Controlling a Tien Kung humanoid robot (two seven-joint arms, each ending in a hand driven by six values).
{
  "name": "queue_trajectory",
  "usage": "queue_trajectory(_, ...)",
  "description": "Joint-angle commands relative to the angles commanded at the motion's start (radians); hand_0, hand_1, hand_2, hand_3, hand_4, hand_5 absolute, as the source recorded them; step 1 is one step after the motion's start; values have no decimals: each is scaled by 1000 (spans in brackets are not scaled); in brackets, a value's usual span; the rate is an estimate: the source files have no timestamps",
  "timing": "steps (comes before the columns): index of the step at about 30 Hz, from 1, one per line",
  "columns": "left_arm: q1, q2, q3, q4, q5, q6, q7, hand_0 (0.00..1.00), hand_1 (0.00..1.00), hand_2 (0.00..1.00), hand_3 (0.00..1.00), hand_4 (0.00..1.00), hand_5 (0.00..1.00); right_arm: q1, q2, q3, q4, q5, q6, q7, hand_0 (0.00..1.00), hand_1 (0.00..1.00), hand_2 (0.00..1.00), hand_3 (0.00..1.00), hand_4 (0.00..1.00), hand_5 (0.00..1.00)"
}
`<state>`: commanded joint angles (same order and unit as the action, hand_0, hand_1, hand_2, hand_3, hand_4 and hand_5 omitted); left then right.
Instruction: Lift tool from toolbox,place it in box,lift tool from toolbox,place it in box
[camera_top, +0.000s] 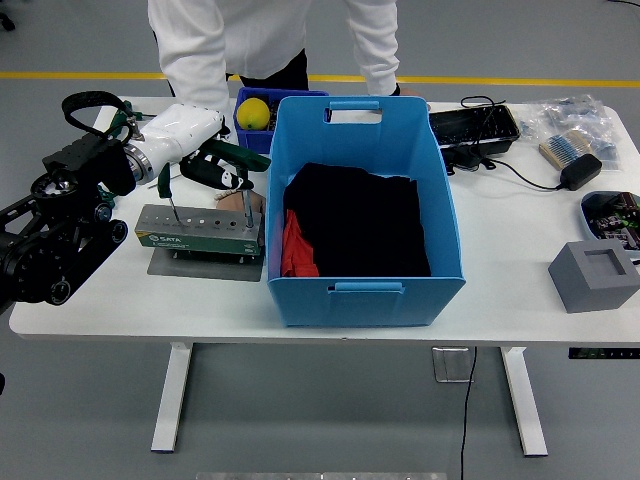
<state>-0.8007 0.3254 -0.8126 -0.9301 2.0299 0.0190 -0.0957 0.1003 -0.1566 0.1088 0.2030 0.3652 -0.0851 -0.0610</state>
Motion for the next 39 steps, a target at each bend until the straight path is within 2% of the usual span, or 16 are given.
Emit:
queue_trajectory(10, 2, 6, 2, 7, -59, 59, -46, 82, 2, 12, 24, 998, 620, 1, 0, 4, 0, -3, -2, 1, 750, 752, 806, 663, 911, 755)
queue_trajectory(11, 2, 7, 1, 5, -65, 61, -49, 76, 2, 2, 14, 998, 696, 1, 0, 4, 0, -3, -2, 1, 744, 751, 803, 662, 908, 753)
queue_trajectory(12, 0, 11, -1, 1, -73, 62, -54, 76, 2, 2, 14, 998, 696, 1, 0, 4, 0, -3, -2, 1, 744, 751, 803, 662, 908, 753)
queue_trajectory(16, -6, 22, -1, -14, -84, 58, -59, 76, 2, 2, 14, 998, 696, 0, 0, 7, 0, -4, -3, 1, 744, 751, 803, 662, 908, 753)
queue_trajectory(17, -9, 26, 1, -18, -87, 57, -59, 76, 2, 2, 12, 846, 683, 0, 0, 8, 0, -5, -3, 1, 744, 751, 803, 662, 908, 753)
queue_trajectory(22, -31, 41, 16, -26, -104, 45, -62, 76, 2, 2, 12, 846, 683, -3, 1, 14, 1, -11, -5, 0, 744, 751, 803, 662, 908, 753)
queue_trajectory(23, -38, 46, 20, -27, -105, 42, -61, 79, 2, 2, 14, 763, 621, -4, 1, 17, 1, -15, -6, -1, 743, 750, 801, 658, 906, 752)
queue_trajectory(39, -137, 114, 84, -64, -112, -5, -55, 77, 2, 2, 15, 756, 612, -11, 0, 41, 1, -49, -10, -11, 740, 745, 799, 655, 903, 750)
